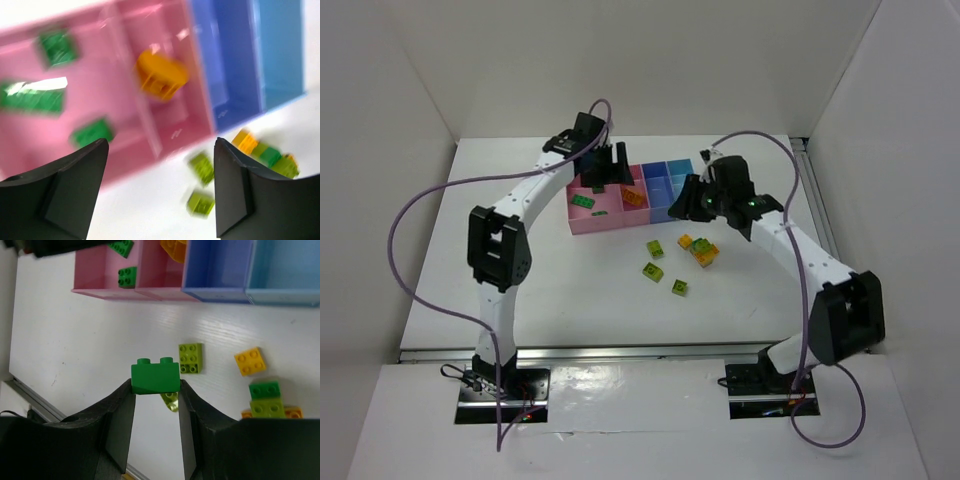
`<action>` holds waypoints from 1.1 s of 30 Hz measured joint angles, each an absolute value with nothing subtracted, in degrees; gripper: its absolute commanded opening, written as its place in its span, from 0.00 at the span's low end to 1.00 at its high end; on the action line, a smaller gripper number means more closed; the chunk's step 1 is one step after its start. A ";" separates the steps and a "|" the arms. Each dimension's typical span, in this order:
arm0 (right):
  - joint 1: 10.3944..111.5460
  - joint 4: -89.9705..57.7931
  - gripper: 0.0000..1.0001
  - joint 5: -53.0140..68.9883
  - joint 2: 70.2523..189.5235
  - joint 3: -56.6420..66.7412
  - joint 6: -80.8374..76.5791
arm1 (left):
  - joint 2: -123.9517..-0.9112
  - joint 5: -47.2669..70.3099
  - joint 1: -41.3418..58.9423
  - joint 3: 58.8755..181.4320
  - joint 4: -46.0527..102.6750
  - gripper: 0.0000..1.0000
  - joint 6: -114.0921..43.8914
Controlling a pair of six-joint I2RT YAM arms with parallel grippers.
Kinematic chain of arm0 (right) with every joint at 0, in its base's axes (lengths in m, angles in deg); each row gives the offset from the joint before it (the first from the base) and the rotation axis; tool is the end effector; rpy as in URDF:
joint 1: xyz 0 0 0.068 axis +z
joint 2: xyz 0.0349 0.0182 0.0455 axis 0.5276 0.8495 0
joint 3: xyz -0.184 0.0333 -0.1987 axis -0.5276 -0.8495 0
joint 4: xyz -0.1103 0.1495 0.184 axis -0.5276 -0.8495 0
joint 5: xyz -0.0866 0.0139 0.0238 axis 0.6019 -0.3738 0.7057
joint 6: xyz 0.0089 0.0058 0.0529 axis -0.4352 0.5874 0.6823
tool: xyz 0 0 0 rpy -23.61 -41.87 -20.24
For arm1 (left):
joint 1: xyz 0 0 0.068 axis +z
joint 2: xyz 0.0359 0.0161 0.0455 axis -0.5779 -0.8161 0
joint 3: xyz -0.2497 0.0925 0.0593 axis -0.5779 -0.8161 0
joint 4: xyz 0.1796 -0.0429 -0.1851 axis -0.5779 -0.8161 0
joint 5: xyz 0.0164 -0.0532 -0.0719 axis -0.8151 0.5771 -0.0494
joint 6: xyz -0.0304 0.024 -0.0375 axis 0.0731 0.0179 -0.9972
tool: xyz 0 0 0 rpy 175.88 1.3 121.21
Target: Sort the legos into containers by color
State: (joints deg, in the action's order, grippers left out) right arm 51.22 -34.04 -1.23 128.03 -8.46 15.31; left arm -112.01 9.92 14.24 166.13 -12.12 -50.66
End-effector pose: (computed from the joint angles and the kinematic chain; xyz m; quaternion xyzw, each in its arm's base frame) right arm 0.2893 0.1127 0.2953 -0.0294 0.8820 0.2889 0.3710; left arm 0.4641 -0.1832 0.2826 -0.0268 0.9228 -0.2045 0.3256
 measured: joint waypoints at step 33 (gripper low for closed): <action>68.86 -32.81 0.53 18.13 152.29 12.85 8.68 | -69.55 -3.94 26.07 119.49 -14.15 0.95 -61.89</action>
